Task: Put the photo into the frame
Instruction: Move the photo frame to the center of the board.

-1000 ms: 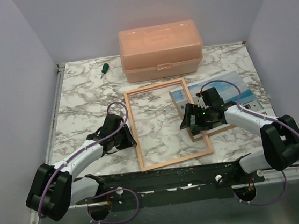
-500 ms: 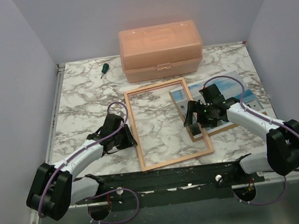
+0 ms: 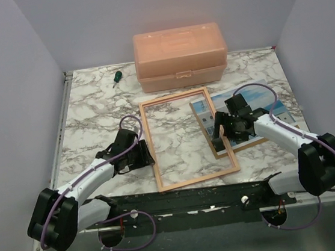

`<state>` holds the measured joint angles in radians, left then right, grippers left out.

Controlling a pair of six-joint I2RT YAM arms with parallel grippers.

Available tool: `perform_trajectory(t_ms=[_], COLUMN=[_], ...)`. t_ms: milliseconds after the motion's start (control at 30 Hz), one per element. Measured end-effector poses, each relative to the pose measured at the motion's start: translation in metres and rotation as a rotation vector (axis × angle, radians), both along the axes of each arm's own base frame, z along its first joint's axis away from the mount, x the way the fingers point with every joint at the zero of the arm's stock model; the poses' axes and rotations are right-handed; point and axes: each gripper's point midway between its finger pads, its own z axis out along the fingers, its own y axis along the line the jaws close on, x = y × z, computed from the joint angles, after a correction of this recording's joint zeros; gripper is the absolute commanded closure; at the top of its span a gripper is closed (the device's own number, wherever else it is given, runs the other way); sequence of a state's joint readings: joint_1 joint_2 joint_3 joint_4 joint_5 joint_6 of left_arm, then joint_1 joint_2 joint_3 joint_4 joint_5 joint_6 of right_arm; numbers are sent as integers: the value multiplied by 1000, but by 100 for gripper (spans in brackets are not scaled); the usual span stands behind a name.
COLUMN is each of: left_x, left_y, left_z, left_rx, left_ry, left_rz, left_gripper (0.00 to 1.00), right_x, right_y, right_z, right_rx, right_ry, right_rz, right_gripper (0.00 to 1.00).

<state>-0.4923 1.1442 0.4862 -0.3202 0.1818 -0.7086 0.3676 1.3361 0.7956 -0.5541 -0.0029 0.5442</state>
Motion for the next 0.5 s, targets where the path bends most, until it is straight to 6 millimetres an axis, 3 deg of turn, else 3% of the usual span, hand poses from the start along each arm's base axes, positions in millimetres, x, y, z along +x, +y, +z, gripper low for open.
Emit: perform_trajectory(t_ms=[200, 500], left_x=[-2, 6], left_y=[-4, -13], left_z=[19, 79], left_rx=[-45, -144], left_ry=[-41, -186], left_rz=[-15, -35], left_gripper=[25, 22], right_x=[0, 3], right_y=[0, 24], right_z=[-20, -18], right_rx=[-20, 73], right_ry=[58, 50], right_rz=[-5, 53], right_gripper=[0, 0])
